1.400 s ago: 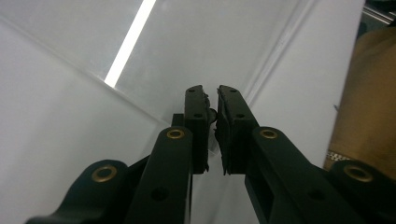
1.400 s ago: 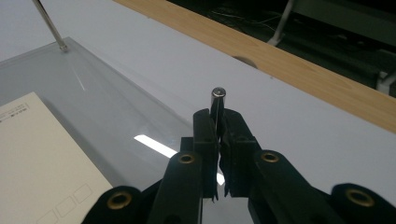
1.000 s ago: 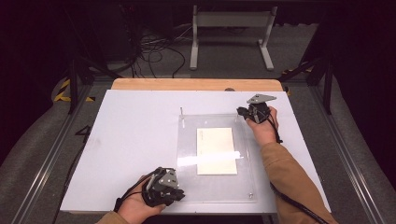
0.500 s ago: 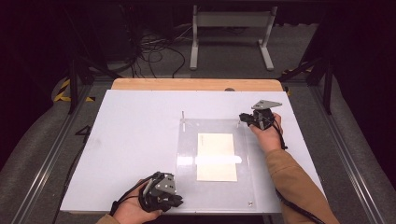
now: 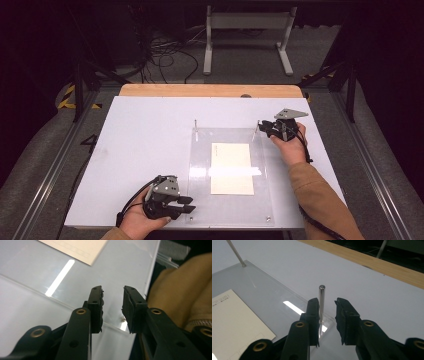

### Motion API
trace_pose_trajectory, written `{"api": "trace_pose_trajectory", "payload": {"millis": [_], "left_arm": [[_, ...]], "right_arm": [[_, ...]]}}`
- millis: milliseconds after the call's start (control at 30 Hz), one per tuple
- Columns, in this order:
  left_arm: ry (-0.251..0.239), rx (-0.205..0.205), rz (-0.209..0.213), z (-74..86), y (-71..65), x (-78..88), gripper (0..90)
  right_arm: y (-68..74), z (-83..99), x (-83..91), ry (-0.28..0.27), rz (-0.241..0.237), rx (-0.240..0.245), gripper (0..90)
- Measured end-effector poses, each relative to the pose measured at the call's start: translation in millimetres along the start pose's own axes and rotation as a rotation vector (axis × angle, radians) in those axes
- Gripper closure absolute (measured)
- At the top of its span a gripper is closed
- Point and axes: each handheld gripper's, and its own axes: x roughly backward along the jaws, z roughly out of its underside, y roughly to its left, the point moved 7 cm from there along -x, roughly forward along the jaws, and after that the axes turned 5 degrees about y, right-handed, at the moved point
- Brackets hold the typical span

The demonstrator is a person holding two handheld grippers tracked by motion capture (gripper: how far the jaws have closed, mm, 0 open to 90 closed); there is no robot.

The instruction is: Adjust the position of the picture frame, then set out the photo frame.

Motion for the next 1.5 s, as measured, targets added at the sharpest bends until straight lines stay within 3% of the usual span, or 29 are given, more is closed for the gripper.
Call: {"api": "trace_pose_trajectory", "payload": {"millis": [67, 167, 300, 367, 533, 567, 667, 800, 867, 1033, 1167, 1267, 1300, 1400, 1500], "left_arm": [[-0.050, 0.023, -0.022, -2.8, 6.9, 3.1, 60.2], [-0.102, 0.045, -0.070, -3.9, 16.4, 7.7, 56.1], [-0.145, 0.087, -0.127, -2.0, 29.8, 11.3, 52.2], [-0.160, 0.103, -0.148, 0.2, 36.3, 13.1, 50.4], [-0.190, 0.115, -0.158, 1.2, 38.5, 17.5, 50.0], [-0.190, 0.101, -0.163, 1.1, 39.2, 18.3, 50.0], [-0.191, 0.127, -0.169, 2.4, 37.6, 17.2, 50.0], [-0.177, 0.121, -0.173, 5.0, 38.3, 16.6, 49.9], [-0.176, 0.098, -0.169, 4.2, 35.5, 16.2, 50.1], [-0.168, 0.074, -0.173, 4.0, 32.2, 15.6, 50.6], [-0.168, 0.075, -0.159, 5.1, 30.0, 15.3, 50.7], [-0.167, 0.075, -0.158, 5.5, 28.0, 15.7, 50.9], [-0.167, 0.073, -0.163, 5.7, 27.9, 15.8, 50.9], [-0.158, 0.059, -0.163, 7.0, 28.3, 16.2, 50.9], [-0.160, 0.080, -0.163, 8.0, 27.7, 15.5, 50.9]], "right_arm": [[-0.4, 1.9, 5.2, -0.020, 0.018, -0.011, 63.4], [0.3, 4.0, 13.0, -0.051, 0.016, -0.054, 59.8], [5.1, 5.7, 17.1, -0.059, 0.018, -0.050, 64.7], [5.6, 8.1, 17.5, -0.060, 0.012, -0.096, 73.0], [3.9, 11.3, 11.1, -0.021, 0.109, -0.056, 72.3], [4.9, 10.2, 9.1, -0.039, 0.115, -0.060, 70.8], [8.6, 6.9, 4.4, -0.087, 0.115, -0.093, 69.9], [12.1, 3.3, -4.4, -0.104, 0.109, -0.103, 69.3], [12.5, -0.9, -7.5, -0.112, 0.108, -0.097, 69.4], [12.1, -7.1, -16.0, -0.068, 0.119, -0.066, 75.7], [12.9, -6.4, -18.5, -0.064, 0.145, -0.038, 74.6], [11.3, -4.3, -20.6, -0.053, 0.167, -0.055, 76.6], [11.2, -4.1, -21.1, -0.054, 0.156, -0.063, 82.6], [13.9, -5.4, -23.2, -0.051, 0.134, -0.079, 85.3], [14.5, -6.4, -23.9, -0.036, 0.147, -0.090, 85.6]]}}
